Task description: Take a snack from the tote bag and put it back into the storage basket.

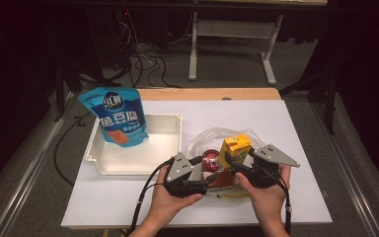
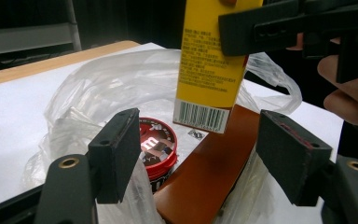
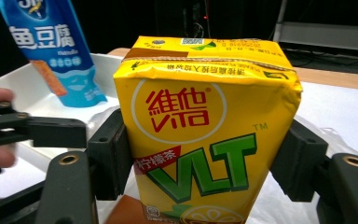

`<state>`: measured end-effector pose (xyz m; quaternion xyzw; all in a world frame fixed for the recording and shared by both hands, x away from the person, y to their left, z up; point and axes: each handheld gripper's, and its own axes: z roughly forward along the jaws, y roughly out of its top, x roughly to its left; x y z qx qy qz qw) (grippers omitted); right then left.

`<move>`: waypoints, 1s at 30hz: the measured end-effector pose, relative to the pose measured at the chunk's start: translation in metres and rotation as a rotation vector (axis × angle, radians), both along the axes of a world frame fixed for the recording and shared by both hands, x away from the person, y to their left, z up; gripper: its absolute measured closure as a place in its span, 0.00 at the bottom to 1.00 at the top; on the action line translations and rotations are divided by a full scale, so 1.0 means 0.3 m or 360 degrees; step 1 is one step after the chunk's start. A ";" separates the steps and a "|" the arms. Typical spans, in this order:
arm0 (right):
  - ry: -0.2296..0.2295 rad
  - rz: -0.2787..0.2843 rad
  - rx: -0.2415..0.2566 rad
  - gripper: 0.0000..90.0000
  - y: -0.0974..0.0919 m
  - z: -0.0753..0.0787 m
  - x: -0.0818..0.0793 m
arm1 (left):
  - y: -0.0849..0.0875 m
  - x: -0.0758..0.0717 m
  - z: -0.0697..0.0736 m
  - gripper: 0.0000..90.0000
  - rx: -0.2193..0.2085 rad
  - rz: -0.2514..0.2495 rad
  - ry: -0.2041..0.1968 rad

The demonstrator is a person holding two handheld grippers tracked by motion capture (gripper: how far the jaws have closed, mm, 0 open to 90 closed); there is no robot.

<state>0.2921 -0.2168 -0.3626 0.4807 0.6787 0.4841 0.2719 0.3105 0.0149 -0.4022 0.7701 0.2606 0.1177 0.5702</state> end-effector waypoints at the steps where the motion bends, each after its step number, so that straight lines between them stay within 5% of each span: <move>1: 0.0002 0.0007 0.0004 0.36 0.005 0.001 -0.002 | -0.003 0.000 -0.001 0.34 0.0005 -0.0008 0.0001; 30: 0.0007 0.0197 0.0006 0.36 0.115 0.012 -0.056 | -0.031 -0.001 -0.014 0.35 0.0044 0.0002 -0.0029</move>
